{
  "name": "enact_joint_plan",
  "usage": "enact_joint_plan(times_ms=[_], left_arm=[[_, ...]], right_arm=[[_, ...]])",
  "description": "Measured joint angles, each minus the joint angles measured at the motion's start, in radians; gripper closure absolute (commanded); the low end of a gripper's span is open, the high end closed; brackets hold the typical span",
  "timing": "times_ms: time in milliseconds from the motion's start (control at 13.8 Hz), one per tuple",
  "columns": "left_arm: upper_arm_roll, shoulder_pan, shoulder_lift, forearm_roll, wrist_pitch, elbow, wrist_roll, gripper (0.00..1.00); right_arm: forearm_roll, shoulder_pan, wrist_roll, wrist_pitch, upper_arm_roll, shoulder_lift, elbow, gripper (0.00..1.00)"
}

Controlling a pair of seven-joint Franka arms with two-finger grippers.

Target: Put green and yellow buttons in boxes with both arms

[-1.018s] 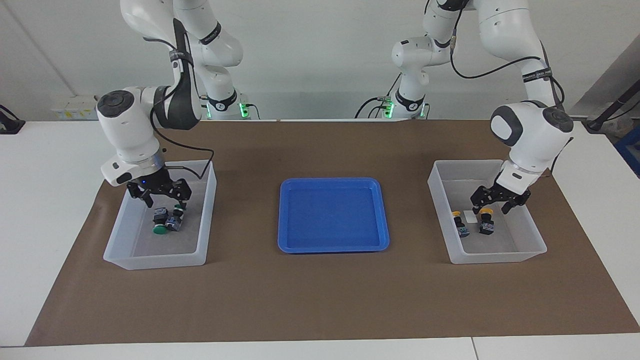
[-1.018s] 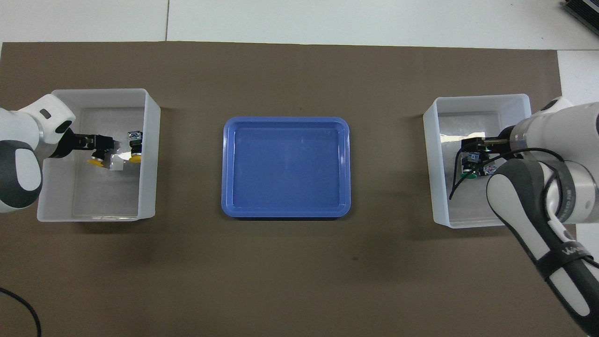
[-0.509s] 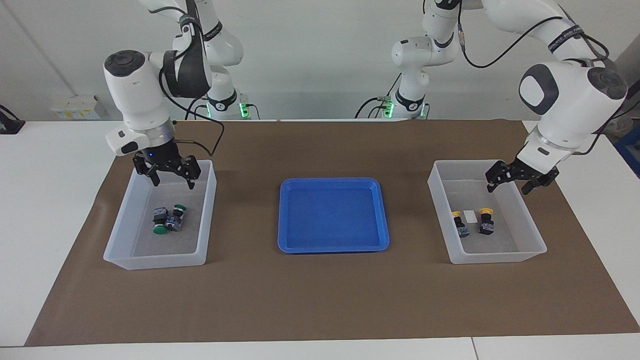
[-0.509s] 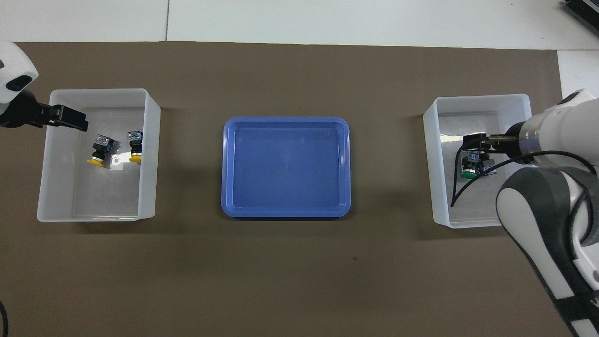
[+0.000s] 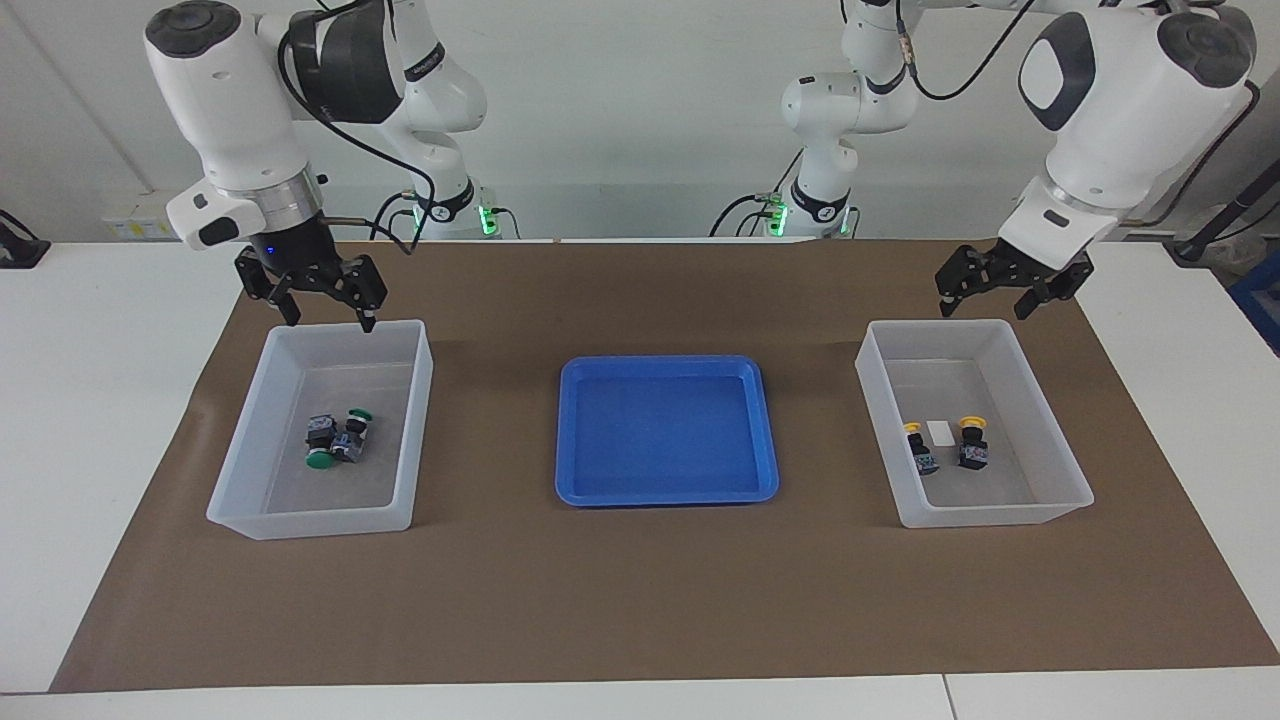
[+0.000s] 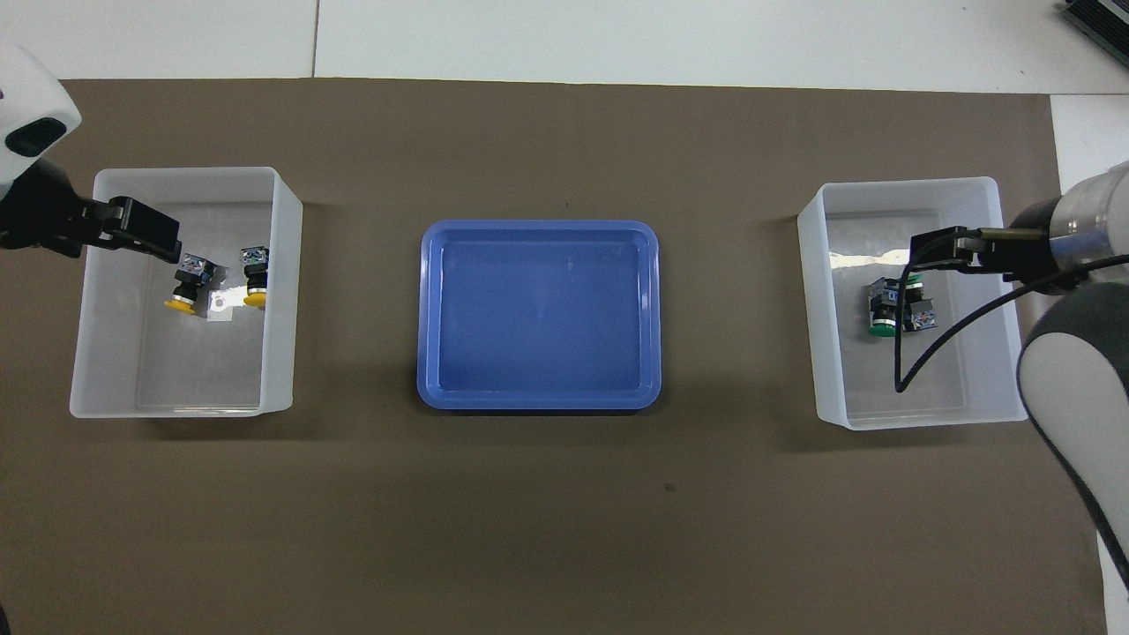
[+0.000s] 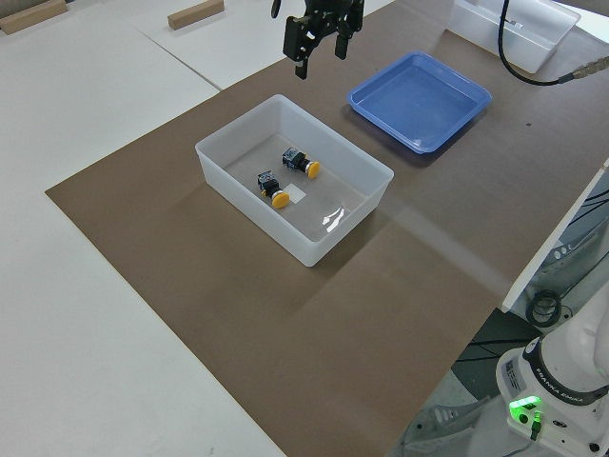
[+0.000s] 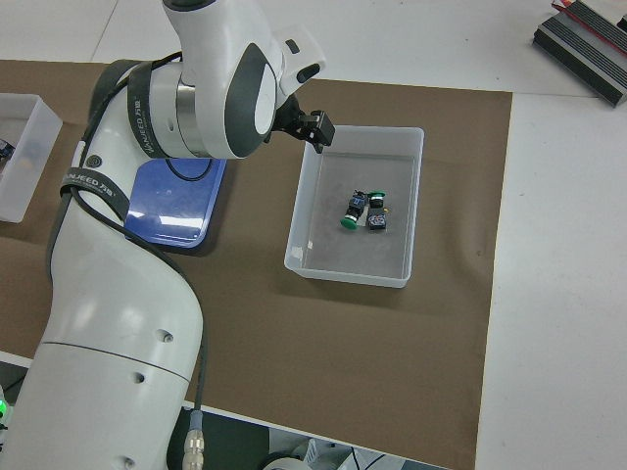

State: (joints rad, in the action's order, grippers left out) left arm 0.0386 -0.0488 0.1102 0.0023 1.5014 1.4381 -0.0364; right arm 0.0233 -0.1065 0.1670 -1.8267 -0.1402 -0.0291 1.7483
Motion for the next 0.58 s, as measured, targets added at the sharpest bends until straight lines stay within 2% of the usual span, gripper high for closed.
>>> enact_joint_plan(times_ms=[218, 582], left_arm=[[-0.003, 0.001, -0.050, 0.002, -0.050, 0.040, 0.002, 0.00], [-0.001, 0.001, -0.077, 0.003, -0.005, 0.137, 0.025, 0.00]], right_arm=[[-0.001, 0.000, 0.000, 0.037, 0.000, 0.000, -0.014, 0.00], [-0.001, -0.001, -0.004, 0.095, 0.000, -0.007, -0.018, 0.00]])
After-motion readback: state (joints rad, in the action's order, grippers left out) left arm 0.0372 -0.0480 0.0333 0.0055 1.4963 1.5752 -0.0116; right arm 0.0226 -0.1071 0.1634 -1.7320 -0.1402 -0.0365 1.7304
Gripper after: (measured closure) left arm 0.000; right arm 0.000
